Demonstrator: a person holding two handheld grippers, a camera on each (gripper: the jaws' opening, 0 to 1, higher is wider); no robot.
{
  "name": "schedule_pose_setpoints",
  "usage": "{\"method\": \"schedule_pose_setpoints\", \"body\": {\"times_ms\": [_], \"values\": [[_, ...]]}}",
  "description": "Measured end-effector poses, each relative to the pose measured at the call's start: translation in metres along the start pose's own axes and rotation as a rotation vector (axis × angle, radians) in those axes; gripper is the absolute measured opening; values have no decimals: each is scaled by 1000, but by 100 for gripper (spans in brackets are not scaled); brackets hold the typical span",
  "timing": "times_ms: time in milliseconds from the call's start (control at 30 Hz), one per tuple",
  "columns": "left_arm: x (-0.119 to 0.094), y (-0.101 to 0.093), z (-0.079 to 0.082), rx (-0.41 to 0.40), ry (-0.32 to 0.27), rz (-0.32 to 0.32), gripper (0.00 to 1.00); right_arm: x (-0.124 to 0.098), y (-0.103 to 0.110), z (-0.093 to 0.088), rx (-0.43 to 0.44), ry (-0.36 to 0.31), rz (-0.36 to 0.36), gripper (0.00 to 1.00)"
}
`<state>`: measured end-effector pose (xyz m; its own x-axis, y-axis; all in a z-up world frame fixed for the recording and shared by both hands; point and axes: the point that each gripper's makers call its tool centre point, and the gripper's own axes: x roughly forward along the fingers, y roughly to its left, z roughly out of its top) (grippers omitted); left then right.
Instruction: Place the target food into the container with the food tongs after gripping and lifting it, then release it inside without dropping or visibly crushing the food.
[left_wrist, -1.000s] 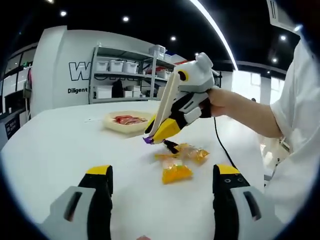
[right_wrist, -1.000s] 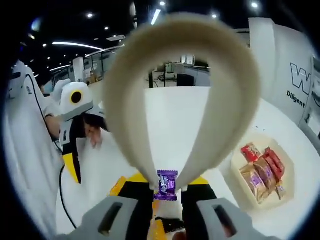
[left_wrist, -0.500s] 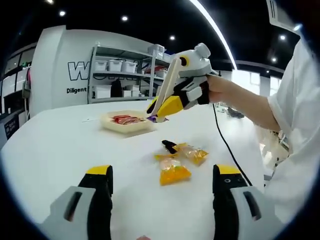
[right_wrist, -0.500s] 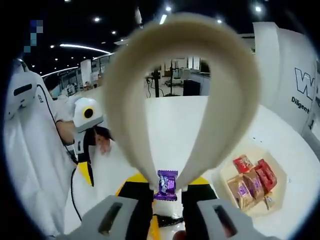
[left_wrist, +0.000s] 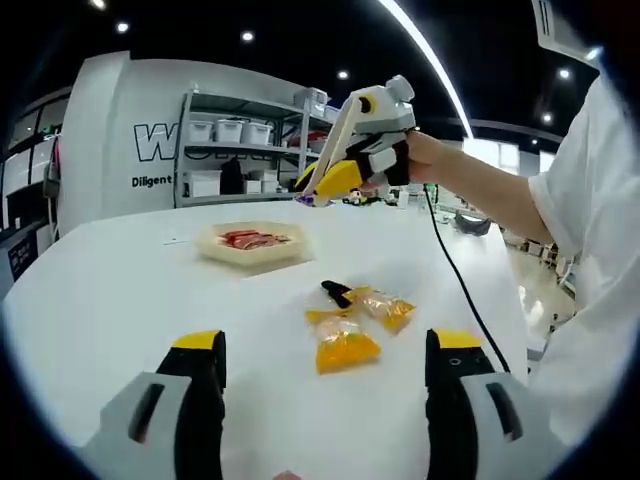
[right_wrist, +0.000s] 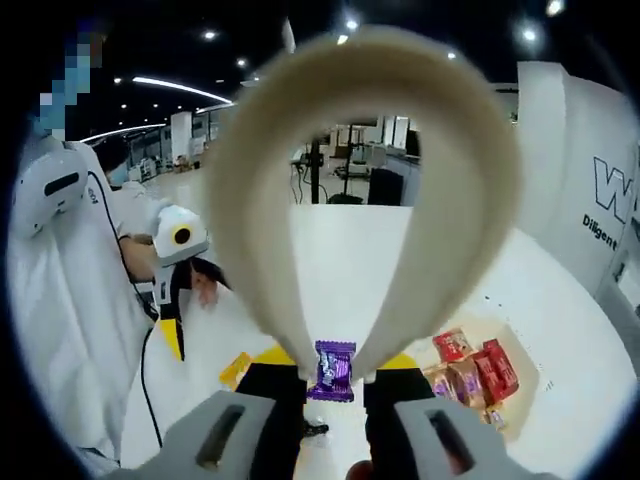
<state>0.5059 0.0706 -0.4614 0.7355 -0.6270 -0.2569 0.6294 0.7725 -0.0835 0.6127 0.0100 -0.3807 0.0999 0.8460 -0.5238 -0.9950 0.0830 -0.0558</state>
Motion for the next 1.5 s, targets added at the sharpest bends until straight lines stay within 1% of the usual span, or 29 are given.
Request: {"method": "schedule_pose_setpoints", "body": {"times_ms": [167,233,367,433,533,667,900,1133,1233,1400,1500], "values": [[-1,0,0,2,0,1,81,-6,-15,-3,-10,-2,-13,16],[-1,0,0,2,-1,1,81,-7,-22,-6,1,-2,-18,15],[-1,-1,0,2,-2,1,81,-7,-28,-9,12,-6,-22,15],[-2,0,0,0,-1,3,81,-7,-28,-9,8,-14,-18,16],[-2,1,0,1,1,4,81,-5,-29,-16,8,1,-20,16],[-1,1,0,0,1,3,81,-4,-26,-20,10,0,-12,16],[-1,0,0,0,-1,2,81,1,-25,-34,9,27,2,16],[-2,1,-1,-1,1,3,81,11,-24,-52,34,47,0,16],[-2,1,-1,0,2,3,81,13,-22,-57,49,44,3,17],[-2,1,-1,1,4,1,81,16,-20,-64,44,47,2,17],[-1,1,-1,1,4,1,81,19,-22,-70,40,61,-6,17]]}}
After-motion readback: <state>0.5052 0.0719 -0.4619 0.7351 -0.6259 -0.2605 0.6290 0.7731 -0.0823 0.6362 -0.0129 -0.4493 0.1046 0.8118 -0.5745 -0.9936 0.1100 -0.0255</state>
